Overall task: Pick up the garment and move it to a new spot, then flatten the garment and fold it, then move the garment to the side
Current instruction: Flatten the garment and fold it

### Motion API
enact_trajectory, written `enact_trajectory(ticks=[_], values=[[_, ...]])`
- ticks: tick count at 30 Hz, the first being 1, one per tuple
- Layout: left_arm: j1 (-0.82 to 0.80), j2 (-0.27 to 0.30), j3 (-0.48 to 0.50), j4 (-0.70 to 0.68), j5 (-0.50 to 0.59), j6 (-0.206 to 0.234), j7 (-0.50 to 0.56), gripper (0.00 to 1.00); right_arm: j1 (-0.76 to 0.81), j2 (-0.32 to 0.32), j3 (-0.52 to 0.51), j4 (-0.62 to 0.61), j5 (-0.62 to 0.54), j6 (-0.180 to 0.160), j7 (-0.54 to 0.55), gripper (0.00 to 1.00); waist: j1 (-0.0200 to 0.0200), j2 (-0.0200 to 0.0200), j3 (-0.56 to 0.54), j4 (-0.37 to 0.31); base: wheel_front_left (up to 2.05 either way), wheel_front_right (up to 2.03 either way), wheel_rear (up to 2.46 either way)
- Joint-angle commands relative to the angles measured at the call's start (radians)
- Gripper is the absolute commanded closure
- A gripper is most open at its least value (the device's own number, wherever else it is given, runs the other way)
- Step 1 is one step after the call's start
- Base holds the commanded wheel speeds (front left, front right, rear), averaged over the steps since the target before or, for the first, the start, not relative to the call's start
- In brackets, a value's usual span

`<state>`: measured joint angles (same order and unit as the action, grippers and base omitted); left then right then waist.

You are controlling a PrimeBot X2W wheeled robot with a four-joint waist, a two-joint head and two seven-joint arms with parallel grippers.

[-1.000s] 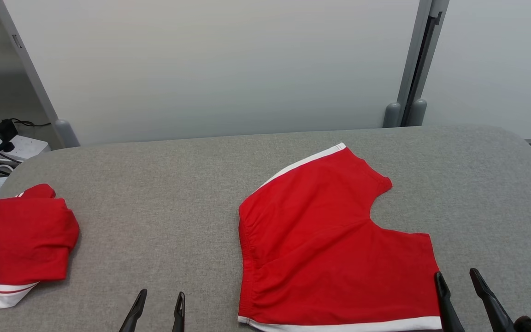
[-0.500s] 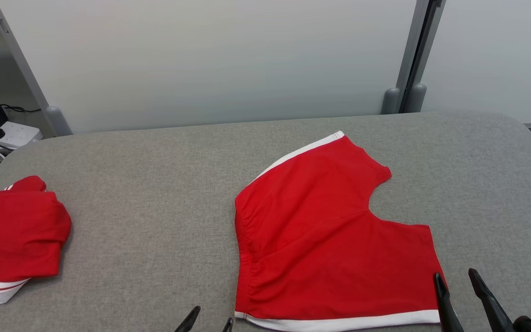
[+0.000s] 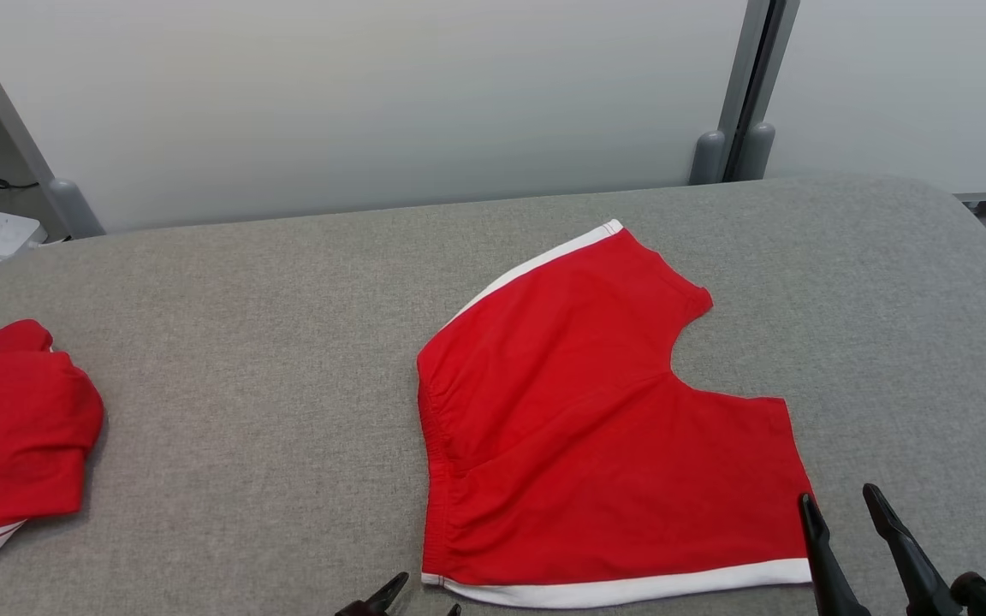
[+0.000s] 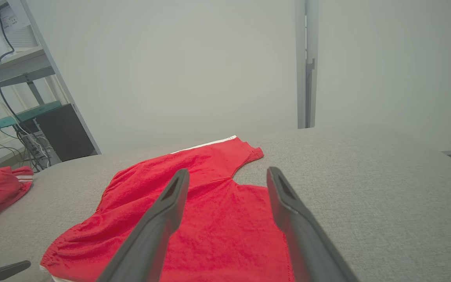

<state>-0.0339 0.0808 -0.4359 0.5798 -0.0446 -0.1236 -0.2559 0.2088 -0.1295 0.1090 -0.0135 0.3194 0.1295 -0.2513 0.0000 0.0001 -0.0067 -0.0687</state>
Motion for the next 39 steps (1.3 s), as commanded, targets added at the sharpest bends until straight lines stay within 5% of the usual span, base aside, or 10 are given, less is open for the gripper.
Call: enact_trajectory(ticks=[1, 8, 13, 20, 29, 39], values=[[-0.053, 0.006, 0.027, -0.01, -0.008, -0.006, -0.006, 0.0, -0.047, -0.022, 0.024, -0.029, 0.012, 0.001, -0.01, 0.0, 0.0, -0.0001, 0.003, -0.002, 0.0, 0.0, 0.0], [-0.095, 0.007, 0.006, 0.038, -0.027, -0.007, -0.006, 0.0, -0.057, -0.033, 0.036, -0.031, 0.021, 0.001, -0.01, 0.0, 0.0, -0.0001, 0.015, -0.015, 0.0, 0.0, 0.0], [-0.113, 0.005, -0.014, 0.06, -0.05, -0.007, -0.006, 1.0, -0.06, -0.037, 0.034, -0.031, 0.023, 0.001, -0.01, 0.0, 0.0, -0.0001, 0.017, -0.018, 0.0, 0.0, 0.0], [-0.127, 0.01, -0.047, 0.096, -0.114, -0.007, -0.006, 1.0, -0.049, -0.034, 0.019, -0.003, 0.033, 0.001, -0.01, 0.0, 0.0, -0.0001, 0.017, -0.013, 0.0, 0.0, 0.0], [-0.093, 0.052, -0.028, 0.05, -0.14, -0.007, -0.006, 1.0, -0.057, -0.01, -0.028, 0.332, 0.088, 0.001, -0.01, 0.0, 0.0, -0.0001, 0.019, 0.015, 0.0, 0.0, 0.0], [-0.083, 0.071, -0.025, 0.021, -0.142, -0.007, -0.006, 1.0, -0.167, 0.002, 0.048, 0.527, 0.176, 0.001, -0.01, 0.0, 0.0, -0.0001, 0.026, 0.022, 0.0, 0.0, 0.0]])
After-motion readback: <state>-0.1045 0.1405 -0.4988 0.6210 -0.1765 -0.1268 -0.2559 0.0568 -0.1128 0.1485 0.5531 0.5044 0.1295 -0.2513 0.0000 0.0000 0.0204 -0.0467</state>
